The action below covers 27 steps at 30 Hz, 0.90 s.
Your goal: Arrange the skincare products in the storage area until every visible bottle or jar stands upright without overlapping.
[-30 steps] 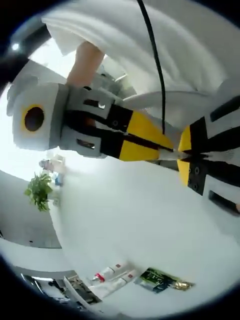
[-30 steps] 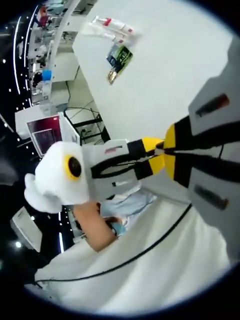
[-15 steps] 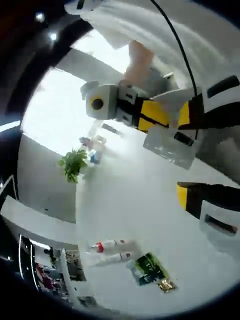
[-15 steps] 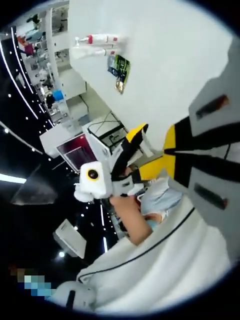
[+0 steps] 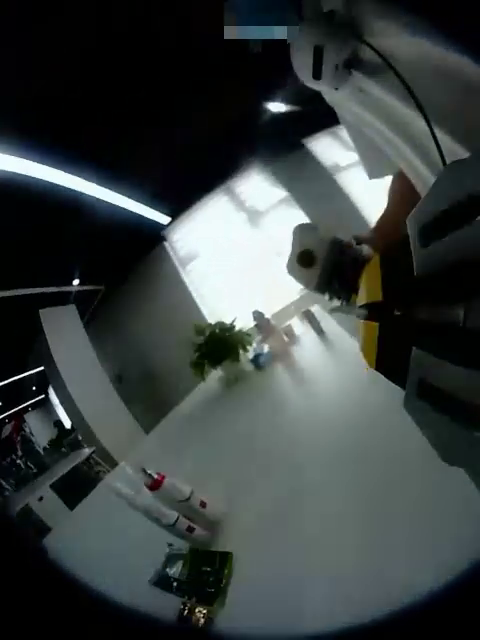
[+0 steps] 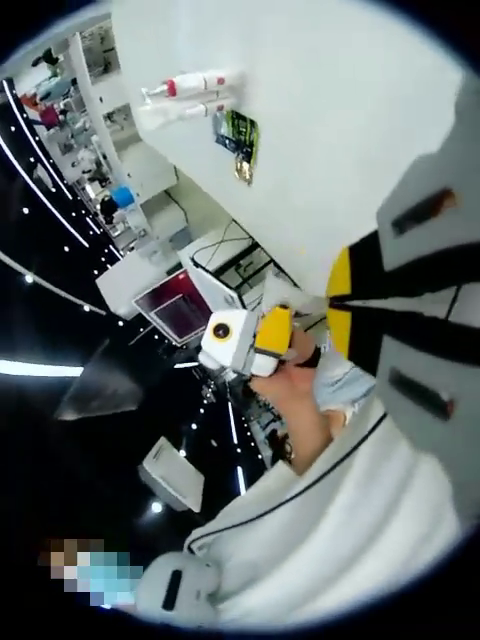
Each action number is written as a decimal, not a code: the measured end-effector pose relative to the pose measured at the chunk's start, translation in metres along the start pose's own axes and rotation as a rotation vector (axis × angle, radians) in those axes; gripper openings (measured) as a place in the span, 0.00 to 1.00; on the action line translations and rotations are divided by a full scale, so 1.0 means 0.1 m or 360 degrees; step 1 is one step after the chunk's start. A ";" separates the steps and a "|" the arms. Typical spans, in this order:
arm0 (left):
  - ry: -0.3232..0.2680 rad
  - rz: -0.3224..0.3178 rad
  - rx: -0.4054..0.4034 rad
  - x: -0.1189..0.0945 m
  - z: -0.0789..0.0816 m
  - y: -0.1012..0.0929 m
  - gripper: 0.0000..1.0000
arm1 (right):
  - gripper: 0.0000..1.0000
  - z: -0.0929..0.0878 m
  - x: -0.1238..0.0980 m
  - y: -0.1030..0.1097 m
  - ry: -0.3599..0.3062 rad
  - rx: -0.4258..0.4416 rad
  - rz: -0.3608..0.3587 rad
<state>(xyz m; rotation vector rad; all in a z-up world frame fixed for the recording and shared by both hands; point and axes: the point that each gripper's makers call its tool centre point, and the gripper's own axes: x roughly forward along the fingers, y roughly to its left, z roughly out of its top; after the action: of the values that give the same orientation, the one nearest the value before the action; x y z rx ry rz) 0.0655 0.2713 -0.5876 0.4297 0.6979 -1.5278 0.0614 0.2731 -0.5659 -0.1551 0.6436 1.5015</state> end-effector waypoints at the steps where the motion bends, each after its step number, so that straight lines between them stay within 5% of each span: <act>1: 0.0001 -0.0001 0.0005 0.00 0.00 -0.01 0.01 | 0.05 0.00 0.00 0.00 0.0002 0.0000 -0.0001; 3: -0.0085 -0.0103 0.0039 0.03 0.12 -0.15 0.01 | 0.06 0.02 0.00 -0.04 -0.0010 -0.0060 -0.0052; 6: -0.0082 0.0001 -0.0049 0.03 0.15 -0.04 0.01 | 0.04 0.05 0.02 0.06 0.0003 -0.0038 0.0011; 13: -0.0071 0.0043 -0.0099 0.00 0.12 0.03 0.13 | 0.01 -0.05 0.00 -0.04 0.0089 -0.0036 -0.0062; 17: -0.0039 0.0061 -0.0142 -0.03 0.08 0.05 0.02 | 0.01 -0.03 -0.04 -0.01 0.0070 -0.0051 -0.0062; 27: -0.0043 0.0062 -0.0169 -0.02 0.07 0.06 0.01 | 0.04 0.01 -0.01 0.01 0.0059 -0.0076 -0.0063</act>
<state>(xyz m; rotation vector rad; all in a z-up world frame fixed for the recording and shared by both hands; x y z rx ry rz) 0.0724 0.2688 -0.5819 0.3400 0.7419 -1.4501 0.0604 0.2724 -0.5641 -0.2315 0.6314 1.4793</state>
